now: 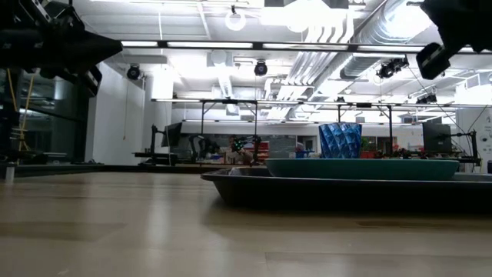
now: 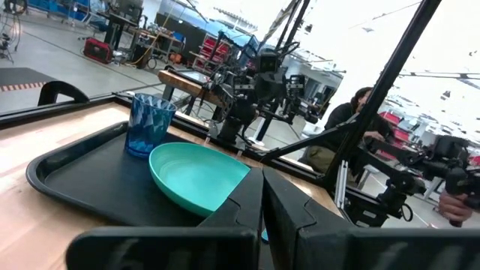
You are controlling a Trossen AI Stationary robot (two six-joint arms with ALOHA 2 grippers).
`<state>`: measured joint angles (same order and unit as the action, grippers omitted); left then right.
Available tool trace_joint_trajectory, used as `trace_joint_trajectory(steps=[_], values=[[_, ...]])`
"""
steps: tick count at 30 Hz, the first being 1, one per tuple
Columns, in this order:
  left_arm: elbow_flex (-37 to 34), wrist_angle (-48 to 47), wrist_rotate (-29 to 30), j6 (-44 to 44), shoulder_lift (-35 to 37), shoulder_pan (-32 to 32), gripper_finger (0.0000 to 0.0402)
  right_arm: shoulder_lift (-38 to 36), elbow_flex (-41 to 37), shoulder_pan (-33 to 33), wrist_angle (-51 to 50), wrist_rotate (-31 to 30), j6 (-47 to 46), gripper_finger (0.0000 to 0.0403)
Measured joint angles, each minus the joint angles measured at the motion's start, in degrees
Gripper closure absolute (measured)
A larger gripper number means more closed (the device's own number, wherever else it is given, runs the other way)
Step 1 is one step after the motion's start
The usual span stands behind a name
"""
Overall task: Pick and place plate/cup/fork/spoon on tray
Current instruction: Return to Home Position
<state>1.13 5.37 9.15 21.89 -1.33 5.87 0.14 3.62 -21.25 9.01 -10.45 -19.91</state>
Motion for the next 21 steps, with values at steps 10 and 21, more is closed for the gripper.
trace_joint_trajectory(steps=[10,21], values=[[0.1,0.0,0.2,0.0,-0.5,0.0,0.0402,-0.1,-3.1,-2.2,3.6,-1.4,2.9,0.0403],[0.1,0.0,0.2,0.0,-0.5,0.0,0.0401,0.5,-3.0,-2.3,-7.1,3.4,12.2,0.0403]])
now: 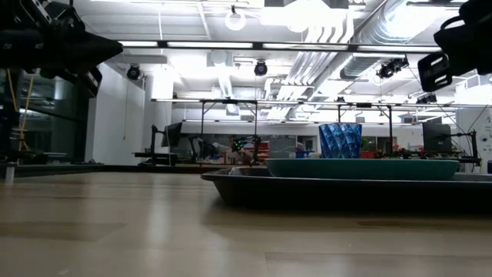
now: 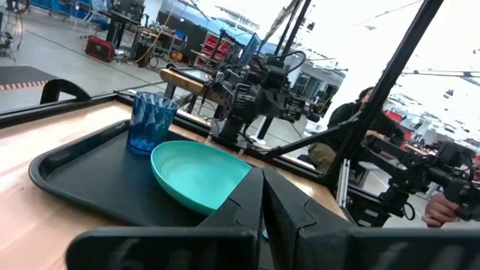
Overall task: Pick and place plate/cup/fork/spoon on tray
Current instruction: Return to Home Position
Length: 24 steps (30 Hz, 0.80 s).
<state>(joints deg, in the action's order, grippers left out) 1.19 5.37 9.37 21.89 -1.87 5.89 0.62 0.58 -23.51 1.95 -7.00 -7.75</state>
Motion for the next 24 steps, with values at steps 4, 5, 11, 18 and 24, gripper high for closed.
trace_joint_trajectory(steps=[4,5,11,18,24], values=[[0.0,0.0,0.0,0.0,0.0,0.0,0.0402,0.0,0.0,0.2,0.0,-0.5,2.2,0.0403],[0.0,0.0,0.0,0.0,0.0,0.0,0.0402,0.0,0.0,0.3,0.1,-1.2,2.2,0.0403],[0.0,0.0,0.0,0.0,0.0,0.0,0.0402,0.0,0.0,0.6,0.2,-1.8,1.1,0.0403],[0.0,0.0,0.0,0.0,0.0,0.0,0.0402,0.0,0.0,0.6,0.1,-1.8,-5.7,0.0403],[0.0,0.0,0.0,0.0,0.0,0.0,0.0402,0.0,0.0,0.6,0.1,-1.8,-8.9,0.0403]])
